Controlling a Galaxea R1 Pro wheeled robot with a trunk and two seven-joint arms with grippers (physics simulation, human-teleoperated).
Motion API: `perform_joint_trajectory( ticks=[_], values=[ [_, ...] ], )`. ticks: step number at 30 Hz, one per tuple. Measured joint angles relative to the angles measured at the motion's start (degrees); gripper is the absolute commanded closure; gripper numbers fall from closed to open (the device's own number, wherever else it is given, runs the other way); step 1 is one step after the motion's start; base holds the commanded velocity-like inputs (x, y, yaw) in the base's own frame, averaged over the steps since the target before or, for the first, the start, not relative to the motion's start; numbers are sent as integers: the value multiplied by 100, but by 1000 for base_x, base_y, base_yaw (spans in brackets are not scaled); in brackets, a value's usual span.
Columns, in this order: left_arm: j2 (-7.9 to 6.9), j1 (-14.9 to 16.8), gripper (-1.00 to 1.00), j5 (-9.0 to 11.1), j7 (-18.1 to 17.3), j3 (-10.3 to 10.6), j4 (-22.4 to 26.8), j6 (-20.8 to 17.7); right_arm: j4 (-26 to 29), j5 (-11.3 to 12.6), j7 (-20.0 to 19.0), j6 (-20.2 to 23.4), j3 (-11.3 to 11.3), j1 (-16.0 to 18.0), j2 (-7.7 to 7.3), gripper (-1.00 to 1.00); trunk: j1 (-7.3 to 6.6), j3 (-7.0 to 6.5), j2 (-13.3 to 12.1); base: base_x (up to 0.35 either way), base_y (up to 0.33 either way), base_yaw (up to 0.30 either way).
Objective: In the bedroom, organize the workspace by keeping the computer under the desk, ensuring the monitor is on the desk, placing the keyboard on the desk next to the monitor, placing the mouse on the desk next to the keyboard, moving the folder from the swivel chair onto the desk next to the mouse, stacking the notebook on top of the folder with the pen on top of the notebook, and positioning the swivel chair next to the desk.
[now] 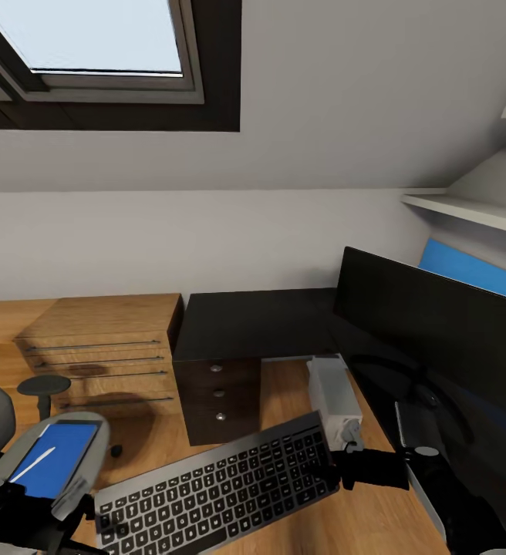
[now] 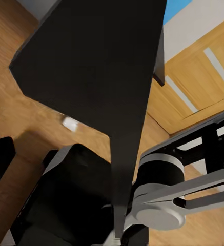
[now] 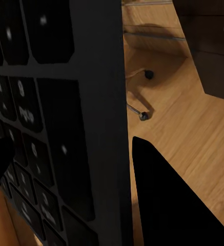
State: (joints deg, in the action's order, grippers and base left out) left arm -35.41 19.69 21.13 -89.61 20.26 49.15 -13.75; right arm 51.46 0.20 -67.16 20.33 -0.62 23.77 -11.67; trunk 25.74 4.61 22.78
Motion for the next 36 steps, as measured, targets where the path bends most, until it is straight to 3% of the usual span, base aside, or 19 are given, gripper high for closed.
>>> perform_joint_trajectory(
  ticks=[4,9,15,30,33,36],
  values=[
    [5,-1,-100,-5,251,-124,-27,2,0,-12,11,-17,201,2,-11,100,0,0,0,0,0,0],
    [4,-1,-100,-10,365,-174,-40,3,1,-17,11,-16,563,1,-13,100,0,0,0,0,0,0],
    [0,0,-100,-12,415,-202,-45,-4,2,-17,39,-6,838,0,-13,100,0,0,0,0,0,0],
    [7,0,-100,-13,884,-223,-724,-1,-4,-11,263,13,1014,0,4,100,0,0,0,0,0,0],
    [9,0,-100,-14,1110,-221,-912,-4,-7,-9,448,15,1050,0,19,100,0,0,0,0,0,0],
    [66,0,-100,-10,1753,-221,-1038,-5,-8,-12,723,14,1060,0,56,100,0,0,0,0,0,0]
  ],
)
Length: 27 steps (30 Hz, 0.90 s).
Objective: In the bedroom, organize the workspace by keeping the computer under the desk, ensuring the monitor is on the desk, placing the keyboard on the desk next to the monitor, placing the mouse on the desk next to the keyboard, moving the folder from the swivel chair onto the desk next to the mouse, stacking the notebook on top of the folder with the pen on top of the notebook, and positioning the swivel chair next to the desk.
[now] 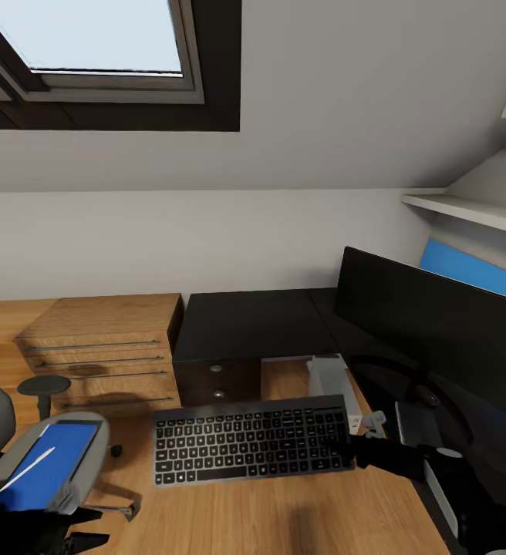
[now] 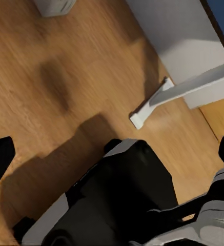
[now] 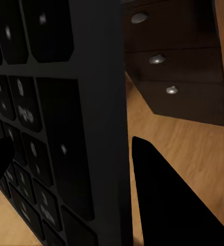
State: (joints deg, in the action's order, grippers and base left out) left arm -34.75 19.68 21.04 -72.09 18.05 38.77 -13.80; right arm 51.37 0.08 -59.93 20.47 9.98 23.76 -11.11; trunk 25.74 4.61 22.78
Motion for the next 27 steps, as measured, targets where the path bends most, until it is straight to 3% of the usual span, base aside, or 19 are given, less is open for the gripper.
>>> perform_joint_trajectory(
  ticks=[6,14,17,25,27],
  values=[
    [228,1,-100,19,1026,0,-202,1,1,11,385,18,4,0,151,100,0,0,0,0,0,0],
    [847,3,-100,57,2610,-125,-441,-4,2,27,989,38,34,0,358,100,0,0,0,0,0,0],
    [1144,2,-100,68,3188,-165,-687,1,9,134,1196,48,115,1,472,100,0,0,0,0,0,0],
    [1583,4,-100,141,3791,-368,-1046,23,18,257,1893,64,166,0,737,100,0,0,1,0,0,0],
    [1723,4,-100,154,4142,-412,-1134,24,24,273,2113,67,170,0,815,100,0,0,0,0,0,0]
  ],
)
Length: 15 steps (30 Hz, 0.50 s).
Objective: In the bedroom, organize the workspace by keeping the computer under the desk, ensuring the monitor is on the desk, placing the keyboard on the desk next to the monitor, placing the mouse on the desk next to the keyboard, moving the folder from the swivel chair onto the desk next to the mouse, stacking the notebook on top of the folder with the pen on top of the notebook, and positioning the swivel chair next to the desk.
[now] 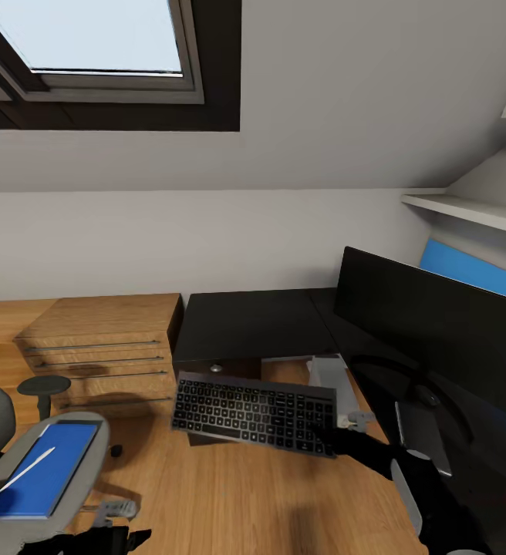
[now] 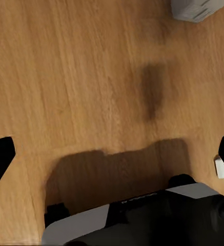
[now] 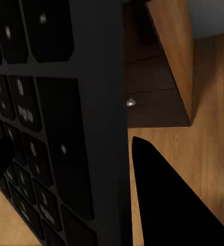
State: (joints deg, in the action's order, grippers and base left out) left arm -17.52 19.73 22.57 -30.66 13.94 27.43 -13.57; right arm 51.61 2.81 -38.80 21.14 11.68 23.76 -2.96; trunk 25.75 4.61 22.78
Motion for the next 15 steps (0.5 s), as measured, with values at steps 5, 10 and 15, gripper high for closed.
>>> perform_joint_trajectory(
  ticks=[5,10,15],
  values=[
    [428,0,-100,118,982,-44,-301,48,12,22,252,11,-2,0,158,100,0,0,0,0,0,0],
    [840,0,-100,247,1838,-54,-686,712,118,23,1059,-9,-8,0,458,100,0,0,0,0,0,0],
    [1126,0,-100,286,2405,-70,-1041,1187,374,41,2187,-51,-2,1,825,100,0,0,1,0,0,0]
  ],
)
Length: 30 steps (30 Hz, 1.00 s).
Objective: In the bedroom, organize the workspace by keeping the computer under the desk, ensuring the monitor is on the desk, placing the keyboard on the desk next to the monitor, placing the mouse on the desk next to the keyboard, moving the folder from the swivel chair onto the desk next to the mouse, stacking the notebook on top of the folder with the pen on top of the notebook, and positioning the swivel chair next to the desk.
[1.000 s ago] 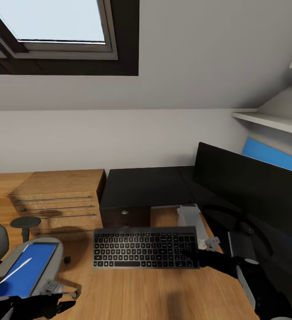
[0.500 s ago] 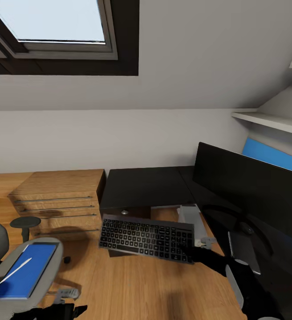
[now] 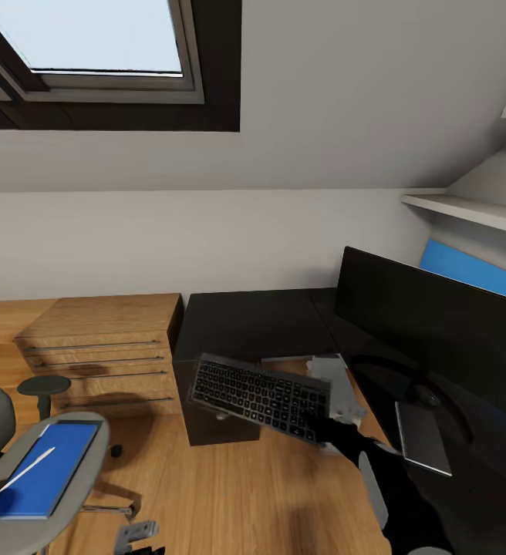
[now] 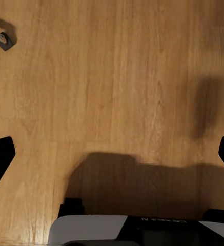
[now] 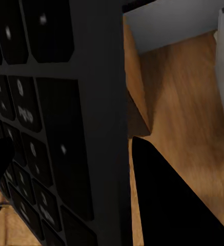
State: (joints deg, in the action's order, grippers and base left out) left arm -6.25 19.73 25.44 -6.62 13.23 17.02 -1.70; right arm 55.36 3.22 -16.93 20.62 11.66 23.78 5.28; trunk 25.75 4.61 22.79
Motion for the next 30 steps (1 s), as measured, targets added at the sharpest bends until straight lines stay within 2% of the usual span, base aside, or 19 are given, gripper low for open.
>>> perform_joint_trajectory(
  ticks=[5,7,8,10,11,14,19,22,23,24,25,26,27,30],
  values=[
    [75,0,-100,67,144,-13,-113,96,268,127,799,-93,-1,0,186,100,0,0,0,0,0,0],
    [101,0,-100,194,181,-24,-213,128,398,355,1163,-134,-1,0,265,100,0,0,0,0,0,0],
    [111,-1,-100,297,192,-32,-265,163,452,557,1380,-166,3,1,295,100,0,0,0,0,0,0],
    [118,-1,-100,396,200,-34,-306,194,487,778,1538,-222,-1,0,317,100,0,0,0,0,0,0],
    [120,-1,-100,459,202,-35,-333,217,507,960,1649,-293,1,1,330,100,0,0,0,0,0,0],
    [114,-1,-100,533,205,-39,-361,242,526,1212,1791,-472,-5,1,344,100,0,0,0,0,0,0],
    [97,-2,-100,577,208,-43,-377,377,498,1340,2041,-636,-17,0,363,100,0,1,0,0,0,0],
    [84,-2,-100,591,223,-40,-492,1019,389,1364,2249,-767,-37,-1,368,100,0,1,0,0,0,0],
    [82,-2,-100,593,233,-38,-649,1551,320,1369,2318,-884,-42,-1,369,100,0,1,0,0,0,0],
    [83,-2,-100,595,240,-33,-750,1857,293,1382,2344,-952,-46,0,369,100,0,1,0,0,0,0],
    [89,-2,-100,597,246,-37,-937,2440,255,1387,2378,-1070,-46,0,366,100,0,1,0,0,0,0],
    [91,-2,-100,598,251,-31,-1026,2727,240,1400,2391,-1119,-49,0,366,100,0,0,0,0,0,0],
    [89,-2,-100,602,259,-28,-1168,3183,217,1408,2408,-1184,-45,0,365,100,0,1,0,0,0,0],
    [82,-1,-100,606,251,-24,-1353,3699,190,1470,2429,-1252,-25,0,364,100,0,0,0,0,0,0]
  ],
)
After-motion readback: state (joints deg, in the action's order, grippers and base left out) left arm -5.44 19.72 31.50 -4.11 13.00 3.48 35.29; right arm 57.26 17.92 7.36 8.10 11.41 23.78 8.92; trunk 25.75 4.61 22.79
